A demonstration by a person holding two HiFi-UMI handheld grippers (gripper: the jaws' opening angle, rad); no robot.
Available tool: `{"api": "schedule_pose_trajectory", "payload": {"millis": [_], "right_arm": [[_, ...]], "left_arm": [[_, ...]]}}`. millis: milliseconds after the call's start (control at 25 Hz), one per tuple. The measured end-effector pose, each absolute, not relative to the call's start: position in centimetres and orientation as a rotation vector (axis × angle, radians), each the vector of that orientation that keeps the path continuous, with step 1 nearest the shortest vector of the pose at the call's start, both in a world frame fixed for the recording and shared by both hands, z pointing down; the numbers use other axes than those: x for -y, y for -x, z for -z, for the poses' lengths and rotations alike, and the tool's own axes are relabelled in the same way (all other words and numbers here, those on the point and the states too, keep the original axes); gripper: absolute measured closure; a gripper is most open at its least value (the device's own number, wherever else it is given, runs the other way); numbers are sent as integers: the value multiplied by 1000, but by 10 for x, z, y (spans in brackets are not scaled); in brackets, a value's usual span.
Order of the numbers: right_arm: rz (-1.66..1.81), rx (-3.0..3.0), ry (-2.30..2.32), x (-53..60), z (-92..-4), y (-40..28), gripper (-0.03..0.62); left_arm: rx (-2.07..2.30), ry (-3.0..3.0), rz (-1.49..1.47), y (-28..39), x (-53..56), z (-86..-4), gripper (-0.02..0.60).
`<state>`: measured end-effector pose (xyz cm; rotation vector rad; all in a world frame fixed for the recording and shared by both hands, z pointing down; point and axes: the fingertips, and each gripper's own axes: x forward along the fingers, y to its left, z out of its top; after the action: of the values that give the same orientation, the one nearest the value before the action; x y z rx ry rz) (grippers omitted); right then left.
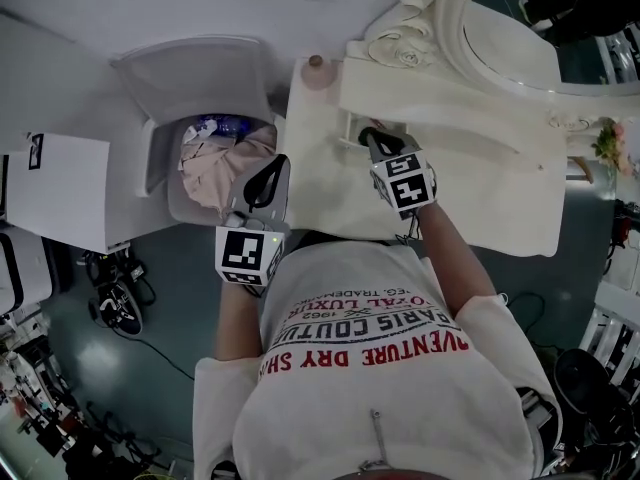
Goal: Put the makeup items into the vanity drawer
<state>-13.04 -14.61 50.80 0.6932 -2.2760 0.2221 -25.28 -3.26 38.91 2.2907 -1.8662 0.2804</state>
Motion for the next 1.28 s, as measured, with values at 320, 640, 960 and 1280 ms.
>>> {"api": "schedule_pose_trajectory", "payload": {"millis": [320, 640, 960, 1280], "right_arm": [[-313, 2335, -774, 155, -503, 144, 445], [-318, 2381, -848, 157, -484, 127, 445], [-322, 2511, -1026, 168, -432, 79, 553], [-107, 2624, -1122, 168, -379, 26, 585]], "left_arm": [[1856, -2307, -276, 272, 30, -389, 571], [1807, -2378, -254, 259, 44, -382, 571], [1737, -2512, -244, 214, 73, -362, 571], [1712, -2581, -256, 173, 100, -342, 571]]}}
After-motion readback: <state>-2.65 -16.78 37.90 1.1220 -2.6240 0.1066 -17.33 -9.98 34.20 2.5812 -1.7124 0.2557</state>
